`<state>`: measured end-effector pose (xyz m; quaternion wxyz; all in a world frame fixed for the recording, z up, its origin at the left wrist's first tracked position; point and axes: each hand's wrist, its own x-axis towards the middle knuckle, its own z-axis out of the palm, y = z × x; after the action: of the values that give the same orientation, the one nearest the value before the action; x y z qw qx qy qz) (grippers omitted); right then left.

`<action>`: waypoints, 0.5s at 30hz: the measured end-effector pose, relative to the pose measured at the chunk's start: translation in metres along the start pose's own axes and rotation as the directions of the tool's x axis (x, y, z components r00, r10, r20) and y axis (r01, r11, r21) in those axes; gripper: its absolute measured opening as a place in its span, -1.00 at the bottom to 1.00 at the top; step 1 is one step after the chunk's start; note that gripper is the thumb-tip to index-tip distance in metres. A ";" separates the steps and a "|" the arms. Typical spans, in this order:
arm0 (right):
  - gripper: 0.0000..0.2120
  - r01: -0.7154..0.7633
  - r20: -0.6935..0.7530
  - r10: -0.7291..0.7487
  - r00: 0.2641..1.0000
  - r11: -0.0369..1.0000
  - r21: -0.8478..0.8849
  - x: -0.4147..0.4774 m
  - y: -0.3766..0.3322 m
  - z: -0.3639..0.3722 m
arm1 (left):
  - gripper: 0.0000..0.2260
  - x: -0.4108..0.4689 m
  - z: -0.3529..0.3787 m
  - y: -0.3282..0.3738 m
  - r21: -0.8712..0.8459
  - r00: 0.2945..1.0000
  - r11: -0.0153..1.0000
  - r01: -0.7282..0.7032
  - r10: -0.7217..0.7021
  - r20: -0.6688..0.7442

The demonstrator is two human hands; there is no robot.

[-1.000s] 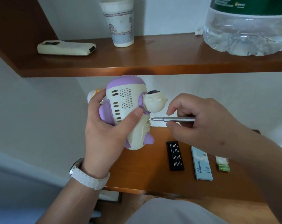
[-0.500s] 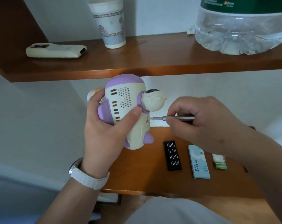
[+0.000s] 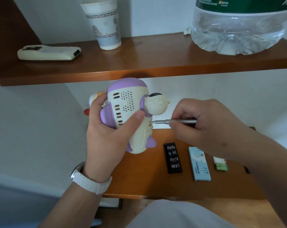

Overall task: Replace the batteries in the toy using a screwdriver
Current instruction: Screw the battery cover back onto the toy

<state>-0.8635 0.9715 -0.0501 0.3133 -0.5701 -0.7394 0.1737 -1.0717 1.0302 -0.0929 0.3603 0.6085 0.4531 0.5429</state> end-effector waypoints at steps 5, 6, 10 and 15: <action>-0.89 0.020 -0.001 -0.020 1.000 1.000 0.019 -0.003 0.002 0.000 | -0.27 -0.001 0.001 0.000 0.011 1.000 1.000 -0.004 0.004 -0.004; -0.88 0.029 0.002 -0.029 1.000 1.000 0.009 -0.003 0.002 0.000 | -0.27 -0.001 0.002 0.001 0.015 1.000 1.000 -0.005 0.005 -0.005; -0.85 0.046 -0.004 -0.046 0.999 0.999 -0.004 -0.004 0.004 0.000 | -0.25 -0.002 0.002 0.001 0.026 1.000 1.000 -0.005 0.005 -0.008; -0.95 0.030 -0.019 -0.031 0.999 0.999 -0.011 -0.005 0.006 0.001 | -0.25 -0.003 0.002 0.001 0.025 1.000 1.000 -0.001 0.002 -0.019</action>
<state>-0.8592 0.9687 -0.0561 0.3199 -0.5620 -0.7459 0.1594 -1.0693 1.0276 -0.0931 0.3479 0.6080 0.4627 0.5433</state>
